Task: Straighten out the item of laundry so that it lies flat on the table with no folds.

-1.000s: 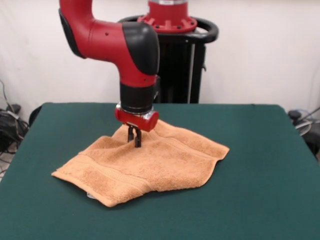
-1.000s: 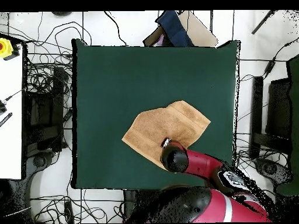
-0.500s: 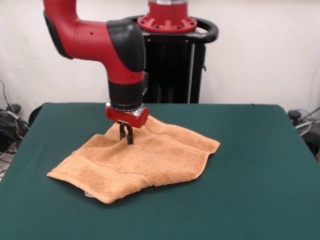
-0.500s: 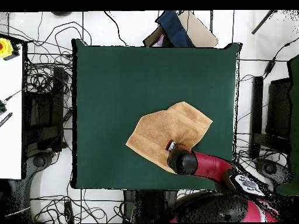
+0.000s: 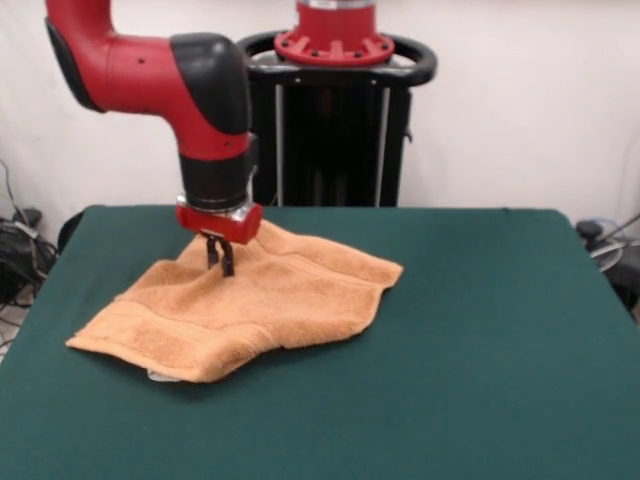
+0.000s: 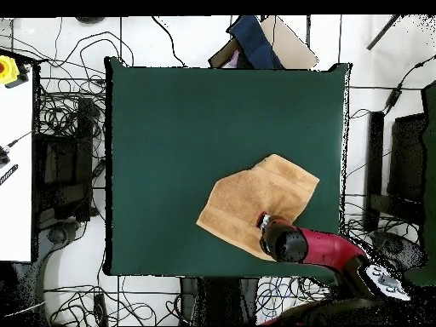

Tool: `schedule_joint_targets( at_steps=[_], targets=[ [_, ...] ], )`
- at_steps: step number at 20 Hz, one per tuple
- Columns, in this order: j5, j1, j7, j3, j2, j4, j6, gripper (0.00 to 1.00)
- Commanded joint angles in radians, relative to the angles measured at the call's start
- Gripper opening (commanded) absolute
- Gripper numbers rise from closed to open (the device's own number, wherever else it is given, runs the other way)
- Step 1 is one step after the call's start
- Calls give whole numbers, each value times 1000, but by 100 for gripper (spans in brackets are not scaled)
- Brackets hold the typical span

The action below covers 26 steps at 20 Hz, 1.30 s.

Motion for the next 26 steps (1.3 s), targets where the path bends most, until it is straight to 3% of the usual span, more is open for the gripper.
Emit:
schedule_joint_targets(
  at_steps=[1, 9, 20, 26],
  targets=[
    [-166, -88, -248, -99, 84, -150, 261, 0],
    [-244, -176, -321, -27, 79, -214, 372, 0],
    [-256, -246, -475, 50, 85, -305, 496, 0],
    [-168, -340, -492, 196, 61, -230, 373, 0]
  ],
)
